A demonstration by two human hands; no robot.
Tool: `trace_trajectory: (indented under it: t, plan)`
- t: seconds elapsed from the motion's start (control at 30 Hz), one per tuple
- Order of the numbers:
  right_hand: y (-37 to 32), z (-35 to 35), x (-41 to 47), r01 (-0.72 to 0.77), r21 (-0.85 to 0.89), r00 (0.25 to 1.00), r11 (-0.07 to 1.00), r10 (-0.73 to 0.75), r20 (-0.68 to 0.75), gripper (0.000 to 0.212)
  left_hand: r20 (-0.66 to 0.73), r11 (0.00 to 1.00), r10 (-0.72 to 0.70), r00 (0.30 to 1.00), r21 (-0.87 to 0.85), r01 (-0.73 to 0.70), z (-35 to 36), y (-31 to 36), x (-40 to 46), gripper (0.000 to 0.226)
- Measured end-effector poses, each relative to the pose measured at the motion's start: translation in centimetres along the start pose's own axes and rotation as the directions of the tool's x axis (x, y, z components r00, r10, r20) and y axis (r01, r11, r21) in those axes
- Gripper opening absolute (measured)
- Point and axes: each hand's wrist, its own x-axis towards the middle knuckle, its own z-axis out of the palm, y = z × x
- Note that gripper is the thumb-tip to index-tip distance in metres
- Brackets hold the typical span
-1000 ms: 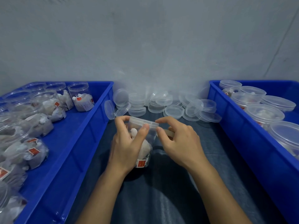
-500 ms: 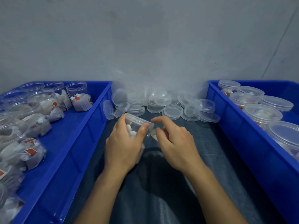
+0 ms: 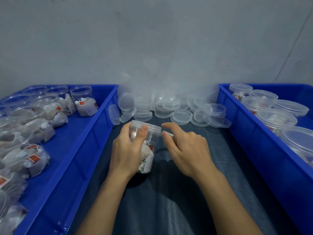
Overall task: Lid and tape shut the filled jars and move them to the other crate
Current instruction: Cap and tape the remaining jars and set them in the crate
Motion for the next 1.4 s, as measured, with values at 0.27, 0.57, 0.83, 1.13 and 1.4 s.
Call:
trace_trajectory:
  t: [0.27, 0.57, 0.83, 1.13, 1.4]
  plan:
    - [-0.2, 0.0, -0.1, 0.0, -0.031, 1.0, 1.0, -0.001, -0.023, 0.043, 0.066, 0.993, -0.034, 0.997, -0.108, 0.041, 0.0, -0.2, 0.3, 0.05]
    - [-0.5, 0.3, -0.3, -0.017, -0.004, 0.999, 1.0, 0.017, -0.031, 0.038, 0.085, 0.993, -0.078, 0.993, -0.086, 0.085, 0.0, -0.3, 0.2, 0.065]
    - [-1.3, 0.5, -0.5, 0.019, -0.059, 0.992, 0.998, -0.026, -0.121, 0.028, -0.078, 0.956, 0.15, 0.986, 0.267, -0.124, 0.7, 0.7, -0.9, 0.056]
    - [-1.4, -0.7, -0.3, 0.034, 0.203, 0.999, 0.979, -0.035, 0.004, 0.042, -0.026, 0.984, 0.009, 1.0, 0.178, -0.004, 0.3, 0.3, 0.0, 0.056]
    - [-1.1, -0.3, -0.2, 0.021, 0.001, 0.999, 1.0, -0.02, -0.05, 0.048, 0.029, 0.998, -0.008, 1.0, -0.062, 0.01, 0.1, 0.3, 0.0, 0.047]
